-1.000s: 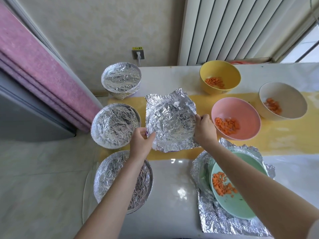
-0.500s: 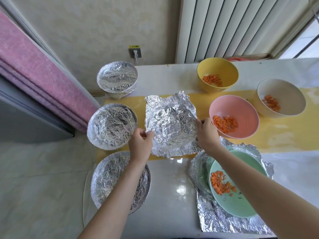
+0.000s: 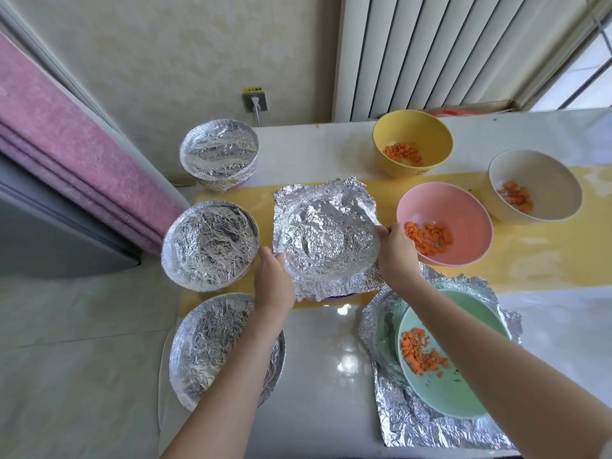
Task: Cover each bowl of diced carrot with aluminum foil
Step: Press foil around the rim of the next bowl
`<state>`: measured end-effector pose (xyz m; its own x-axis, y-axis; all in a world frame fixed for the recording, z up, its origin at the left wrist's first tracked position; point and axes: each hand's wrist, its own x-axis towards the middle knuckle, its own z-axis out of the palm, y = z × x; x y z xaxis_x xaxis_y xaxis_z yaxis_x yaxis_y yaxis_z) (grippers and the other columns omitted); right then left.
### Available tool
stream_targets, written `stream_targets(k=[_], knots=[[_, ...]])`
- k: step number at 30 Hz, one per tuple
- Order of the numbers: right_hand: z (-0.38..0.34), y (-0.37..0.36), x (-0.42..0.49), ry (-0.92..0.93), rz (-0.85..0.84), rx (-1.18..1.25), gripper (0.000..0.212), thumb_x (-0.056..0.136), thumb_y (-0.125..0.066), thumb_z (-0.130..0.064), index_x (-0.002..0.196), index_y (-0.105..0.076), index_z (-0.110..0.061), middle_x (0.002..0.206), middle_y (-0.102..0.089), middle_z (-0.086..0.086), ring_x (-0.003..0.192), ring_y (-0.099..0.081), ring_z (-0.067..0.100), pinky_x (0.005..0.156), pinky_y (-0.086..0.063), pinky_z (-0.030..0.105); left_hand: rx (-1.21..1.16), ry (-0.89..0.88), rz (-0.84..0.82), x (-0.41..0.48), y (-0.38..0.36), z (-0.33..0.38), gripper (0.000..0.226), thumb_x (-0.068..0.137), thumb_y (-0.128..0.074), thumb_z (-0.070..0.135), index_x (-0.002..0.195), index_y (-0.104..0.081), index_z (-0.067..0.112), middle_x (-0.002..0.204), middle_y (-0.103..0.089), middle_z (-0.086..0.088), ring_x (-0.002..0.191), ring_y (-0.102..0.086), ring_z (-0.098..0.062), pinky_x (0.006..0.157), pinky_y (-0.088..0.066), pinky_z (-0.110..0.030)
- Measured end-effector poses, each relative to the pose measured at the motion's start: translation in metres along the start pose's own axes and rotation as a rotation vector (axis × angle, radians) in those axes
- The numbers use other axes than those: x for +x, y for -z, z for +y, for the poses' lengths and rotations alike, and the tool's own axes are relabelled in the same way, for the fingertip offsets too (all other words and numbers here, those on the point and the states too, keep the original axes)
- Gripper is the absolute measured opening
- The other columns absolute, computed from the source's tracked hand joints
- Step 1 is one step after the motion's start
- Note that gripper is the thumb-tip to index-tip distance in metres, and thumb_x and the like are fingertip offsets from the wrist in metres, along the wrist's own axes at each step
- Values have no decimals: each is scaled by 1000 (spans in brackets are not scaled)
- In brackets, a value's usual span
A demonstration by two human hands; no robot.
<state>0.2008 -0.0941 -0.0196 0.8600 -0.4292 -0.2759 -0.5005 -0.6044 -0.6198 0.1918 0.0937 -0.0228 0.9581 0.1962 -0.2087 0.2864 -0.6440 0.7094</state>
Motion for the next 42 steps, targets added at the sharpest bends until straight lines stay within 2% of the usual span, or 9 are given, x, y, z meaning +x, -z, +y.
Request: stream_targets(k=[9, 13, 17, 20, 24, 28, 31, 37, 42], knots=[[10, 1, -6, 30, -47, -203, 18, 98, -35, -1, 111, -43, 7, 92, -60, 21, 68, -53, 27, 56, -39, 33, 125, -60, -19, -4, 1, -4, 17, 101, -33, 16, 108, -38, 2, 72, -44, -2, 51, -36, -10, 43, -29, -22], [7, 4, -7, 75, -67, -272, 19, 96, -35, 4, 112, -44, 8, 97, -59, 22, 74, -58, 30, 57, -41, 32, 213, -96, 140, -4, 6, 2, 12, 95, -47, 12, 99, -36, 10, 84, -50, -4, 56, -46, -15, 42, -29, -21], [5, 7, -8, 109, -79, -296, 18, 96, -38, 4, 109, -48, 8, 102, -56, 23, 78, -57, 29, 62, -40, 33, 264, -422, 174, -1, 7, 13, 21, 88, -56, 6, 108, -53, 8, 114, -53, -8, 100, -55, -22, 78, -44, -22], [8, 4, -6, 126, -51, -307, 19, 98, -33, -1, 106, -49, 6, 102, -57, 23, 82, -60, 33, 66, -49, 39, 440, -532, -134, 3, -3, 17, 44, 99, -39, 24, 142, -33, 17, 155, -18, -4, 144, -9, -25, 116, -11, -35], [8, 7, -5, 156, 92, -318, 22, 101, -33, -18, 101, -47, -2, 86, -54, 9, 69, -51, 25, 51, -38, 32, 664, -512, -283, 8, -14, 7, 51, 100, -21, 38, 149, -10, 28, 154, 19, -2, 138, 27, -25, 111, 19, -39], [-8, 14, -9, 684, 375, -182, 15, 87, -53, 6, 100, -57, -1, 97, -59, 13, 89, -53, 26, 72, -44, 33, 739, -518, -287, 8, -18, 3, 51, 100, -21, 42, 148, -6, 33, 152, 24, -5, 136, 30, -28, 110, 21, -43], [-16, 3, 5, 975, 199, -225, 36, 75, -56, 15, 106, -60, -3, 112, -62, 14, 111, -56, 29, 96, -46, 39, 780, -510, -290, 8, -18, 4, 52, 100, -18, 43, 148, -1, 33, 148, 29, -6, 135, 32, -29, 111, 20, -44], [-4, -20, 30, 930, -48, -626, 50, 98, -37, -20, 146, -28, -11, 155, -21, 7, 144, -3, 26, 117, 0, 40, 749, -526, -274, 12, -11, 0, 54, 99, -30, 40, 148, -9, 34, 149, 28, -4, 133, 35, -28, 108, 23, -43], [2, -27, 31, 857, -118, -678, 60, 99, -41, -26, 149, -10, -12, 157, -7, 6, 144, 7, 26, 117, 6, 39, 715, -561, -274, 17, -3, -3, 52, 99, -35, 37, 147, -15, 34, 155, 18, -5, 134, 32, -25, 110, 21, -44]])
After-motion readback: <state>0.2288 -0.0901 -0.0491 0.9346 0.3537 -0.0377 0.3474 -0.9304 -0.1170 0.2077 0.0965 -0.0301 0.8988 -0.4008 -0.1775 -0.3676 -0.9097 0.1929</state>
